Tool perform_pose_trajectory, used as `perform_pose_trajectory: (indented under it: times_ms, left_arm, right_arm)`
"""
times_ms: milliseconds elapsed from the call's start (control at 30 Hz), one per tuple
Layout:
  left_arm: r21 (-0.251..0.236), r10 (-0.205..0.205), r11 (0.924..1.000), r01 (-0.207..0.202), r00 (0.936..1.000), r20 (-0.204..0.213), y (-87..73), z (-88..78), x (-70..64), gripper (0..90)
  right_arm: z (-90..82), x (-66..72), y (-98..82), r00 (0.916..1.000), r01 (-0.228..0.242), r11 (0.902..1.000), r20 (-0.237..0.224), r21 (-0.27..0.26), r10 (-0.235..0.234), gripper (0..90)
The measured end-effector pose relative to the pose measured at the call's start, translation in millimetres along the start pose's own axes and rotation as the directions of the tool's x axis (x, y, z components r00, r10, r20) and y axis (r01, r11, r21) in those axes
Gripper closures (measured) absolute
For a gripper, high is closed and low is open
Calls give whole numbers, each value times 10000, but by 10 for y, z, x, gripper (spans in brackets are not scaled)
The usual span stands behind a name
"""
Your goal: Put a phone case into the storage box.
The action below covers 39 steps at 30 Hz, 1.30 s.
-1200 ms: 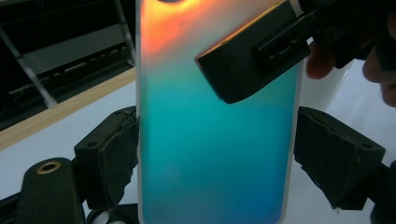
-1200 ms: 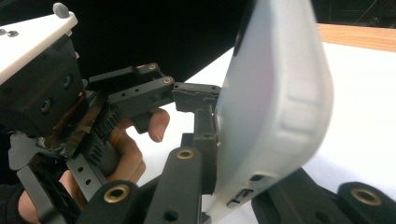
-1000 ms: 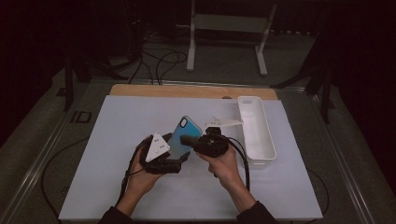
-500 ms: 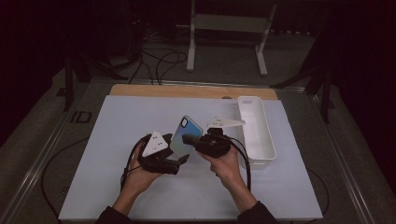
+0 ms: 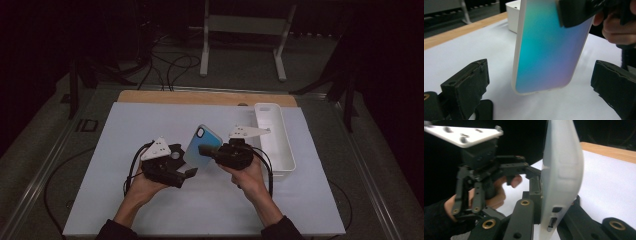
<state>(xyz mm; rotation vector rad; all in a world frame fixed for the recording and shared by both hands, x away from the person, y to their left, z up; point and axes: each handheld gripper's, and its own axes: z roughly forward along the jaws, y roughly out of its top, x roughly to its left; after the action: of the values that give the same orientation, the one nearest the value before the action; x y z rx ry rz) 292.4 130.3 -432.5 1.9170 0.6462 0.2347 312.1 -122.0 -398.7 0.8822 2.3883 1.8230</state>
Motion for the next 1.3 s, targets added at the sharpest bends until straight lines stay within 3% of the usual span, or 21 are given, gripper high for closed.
perform_pose_trajectory:
  times_ms: [167, 333, 500, 533, 567, 800, 1067, 1100, 1167, 1233, 1267, 1300]
  left_arm:
    - [138, 149, 9998, -154, 9992, 378, -12, 37, -25, 39]
    - [167, 328, 9993, -348, 9936, 1085, -23, 54, -51, 157]
    - [205, 370, 9990, -404, 9891, 1428, -29, 61, -57, 250]
    - [249, 356, 9989, -409, 9825, 1826, -34, 62, -49, 334]
    - [262, 371, 9987, -431, 9800, 1955, -36, 62, -47, 368]
    - [573, 375, 9969, -538, 9662, 2552, -47, 80, -38, 611]
    - [868, 310, 9945, -585, 9567, 2894, -57, 116, -49, 784]
    - [899, 263, 9944, -557, 9535, 3002, -59, 127, -54, 807]
    - [1046, 237, 9929, -571, 9549, 2961, -65, 143, -59, 842]
    - [1121, 296, 9918, -617, 9630, 2680, -73, 154, -67, 850]
    - [1121, 296, 9918, -617, 9630, 2680, -73, 154, -67, 851]
    - [1029, 327, 9928, -605, 9670, 2525, -74, 155, -72, 853]
  right_arm:
    - [-31, 32, 6, 9967, 505, 9987, -646, 101, -498, 866]
    - [-26, 78, 13, 9854, 975, 9951, -1417, 133, -947, 866]
    - [-9, 75, 18, 9799, 1069, 9941, -1716, 202, -1019, 866]
    - [1, 65, 15, 9755, 1097, 9936, -1947, 253, -1027, 865]
    - [3, 61, 13, 9735, 1168, 9928, -2010, 259, -1092, 866]
    - [-32, 4, 20, 9749, 1280, 9911, -1881, 377, -1188, 834]
    - [-65, -31, 35, 9774, 1524, 9873, -1552, 448, -1438, 692]
    - [-67, -30, 39, 9780, 1549, 9870, -1476, 420, -1472, 639]
    - [-59, -15, 42, 9798, 1654, 9855, -1198, 374, -1599, 568]
    - [-50, 8, 46, 9804, 1792, 9832, -893, 341, -1756, 511]
    - [-50, 8, 46, 9804, 1792, 9832, -893, 341, -1756, 511]
    - [-44, 27, 50, 9810, 1881, 9815, -556, 345, -1861, 465]
